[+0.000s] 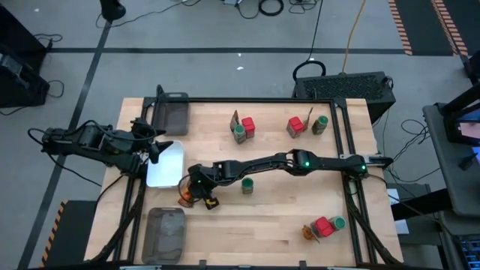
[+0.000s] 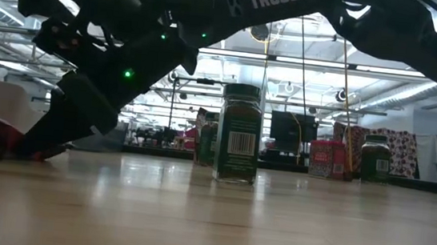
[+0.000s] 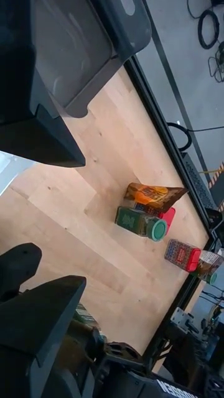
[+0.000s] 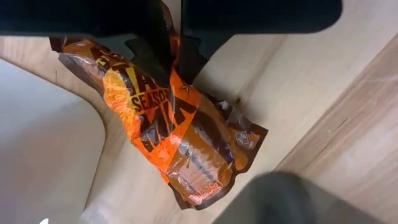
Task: Sort spices by type
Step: Put the orange seasoning bag into the bottom black bin
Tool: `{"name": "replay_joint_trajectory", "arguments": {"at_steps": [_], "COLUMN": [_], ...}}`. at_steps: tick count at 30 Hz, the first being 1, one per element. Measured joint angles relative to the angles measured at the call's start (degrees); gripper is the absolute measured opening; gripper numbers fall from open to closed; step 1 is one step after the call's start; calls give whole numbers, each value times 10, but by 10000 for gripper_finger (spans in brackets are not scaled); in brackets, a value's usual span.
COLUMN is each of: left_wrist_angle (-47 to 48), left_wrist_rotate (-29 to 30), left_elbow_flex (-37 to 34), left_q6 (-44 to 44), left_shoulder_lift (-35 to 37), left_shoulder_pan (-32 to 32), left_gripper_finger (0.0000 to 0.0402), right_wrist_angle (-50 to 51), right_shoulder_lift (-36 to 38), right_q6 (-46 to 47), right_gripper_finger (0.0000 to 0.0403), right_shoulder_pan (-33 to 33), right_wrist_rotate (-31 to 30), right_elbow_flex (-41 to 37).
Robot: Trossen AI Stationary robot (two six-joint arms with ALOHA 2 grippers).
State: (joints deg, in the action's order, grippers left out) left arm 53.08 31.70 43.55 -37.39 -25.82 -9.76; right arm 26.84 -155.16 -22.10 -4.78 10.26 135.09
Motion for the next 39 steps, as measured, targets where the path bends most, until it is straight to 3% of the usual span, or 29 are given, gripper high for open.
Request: {"name": "replay_joint_trajectory", "arguments": {"at_steps": [3, 11, 21, 30, 35, 39], "left_wrist_angle": [0, 1, 0, 1, 1, 1], "left_wrist_rotate": [0, 0, 5, 8, 9, 5], "left_elbow_flex": [0, 0, 0, 0, 0, 0], "left_q6": [2, 2, 2, 2, 2, 2], "left_shoulder_lift": [0, 0, 0, 0, 0, 0], "left_shoulder_pan": [0, 0, 0, 0, 0, 0], "left_gripper_finger": [303, 303, 303, 303, 303, 303], "right_wrist_angle": [16, 38, 0, -105, -166, -184], "right_shoulder_lift": [17, 83, 105, 105, 105, 104], "right_q6": [-16, -195, -311, -391, -461, -461], "right_gripper_finger": [3, 1, 0, 0, 0, 0], "right_shoulder_pan": [0, -20, -55, -102, -136, -159], "right_wrist_rotate": [-17, -169, -317, -405, -406, -404], "right_elbow_flex": [-2, -2, -2, -2, -2, -1]}}
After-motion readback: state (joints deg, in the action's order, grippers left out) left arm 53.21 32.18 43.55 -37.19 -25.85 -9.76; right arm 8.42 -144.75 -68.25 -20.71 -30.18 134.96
